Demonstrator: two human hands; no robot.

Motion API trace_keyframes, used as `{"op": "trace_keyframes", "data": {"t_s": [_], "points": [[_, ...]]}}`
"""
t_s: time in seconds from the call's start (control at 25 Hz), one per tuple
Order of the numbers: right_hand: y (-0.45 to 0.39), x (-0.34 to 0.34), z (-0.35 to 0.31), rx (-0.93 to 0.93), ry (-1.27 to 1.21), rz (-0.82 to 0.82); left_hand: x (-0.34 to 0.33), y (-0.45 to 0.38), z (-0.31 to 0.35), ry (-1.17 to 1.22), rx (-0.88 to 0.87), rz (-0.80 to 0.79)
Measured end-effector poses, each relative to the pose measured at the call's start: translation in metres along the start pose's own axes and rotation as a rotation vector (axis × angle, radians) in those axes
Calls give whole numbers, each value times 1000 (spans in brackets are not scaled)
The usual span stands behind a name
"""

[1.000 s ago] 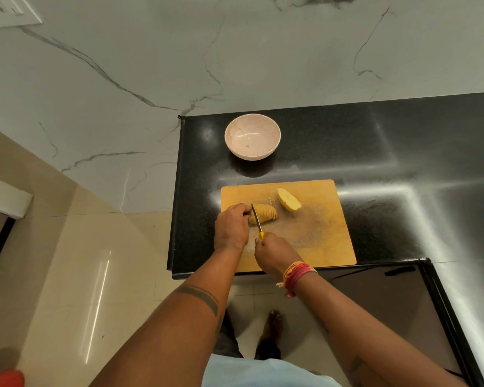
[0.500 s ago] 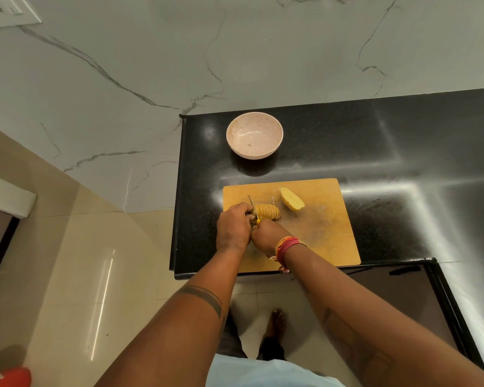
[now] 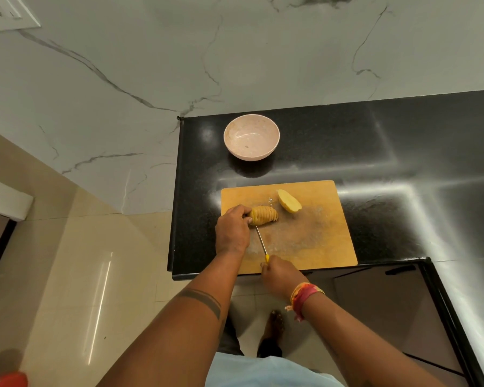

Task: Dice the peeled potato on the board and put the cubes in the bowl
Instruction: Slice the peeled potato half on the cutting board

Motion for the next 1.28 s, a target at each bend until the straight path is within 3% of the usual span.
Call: {"op": "trace_keyframes", "data": {"t_s": [0.28,1.28], "points": [[14,28,-27,130,-119,168,3,2,-6,54,57,30],[-29,21,-37,39,-12,108,0,-1,-12,79,68,9]]}}
Point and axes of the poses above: each hand's wrist, its own y-axis away from the middle knuckle, its own x-axis out of the back of the hand, z = x × y, the point moved 9 cm from there along -y, towards the middle knuckle, and after that the axes turned 3 degrees about -y, right-handed, at the moved point
